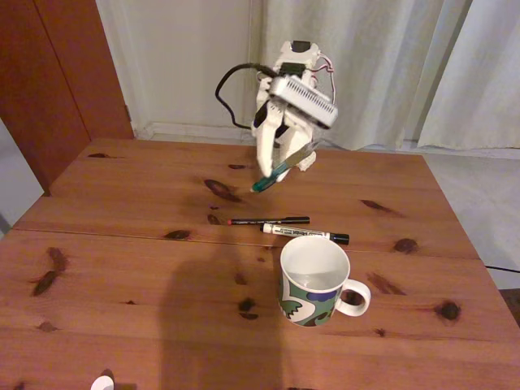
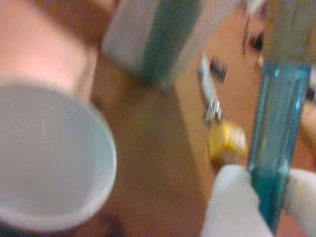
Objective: Clean up the desk and place the pens and markers into the cup
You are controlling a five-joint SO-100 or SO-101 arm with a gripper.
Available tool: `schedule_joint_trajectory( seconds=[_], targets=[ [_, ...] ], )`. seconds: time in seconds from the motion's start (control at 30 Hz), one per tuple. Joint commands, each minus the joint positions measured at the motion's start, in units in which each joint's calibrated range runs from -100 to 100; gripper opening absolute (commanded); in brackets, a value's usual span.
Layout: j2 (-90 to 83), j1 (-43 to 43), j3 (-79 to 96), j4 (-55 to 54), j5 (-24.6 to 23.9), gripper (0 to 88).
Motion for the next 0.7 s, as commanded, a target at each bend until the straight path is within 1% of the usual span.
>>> schedule_joint_trajectory(
  seconds=[0.0, 0.33, 0.47, 0.67],
  targets=[
    [-1.1, -1.2, -4.1, -6.2, -0.5, 0.8],
    [13.7, -4.5, -7.5, -22.8, -0.5, 0.8],
    [19.4, -4.7, -9.5, -25.6, -0.4, 0.8],
    [24.5, -5.4, -11.9, -25.6, 0.0, 0.8]
  ],
)
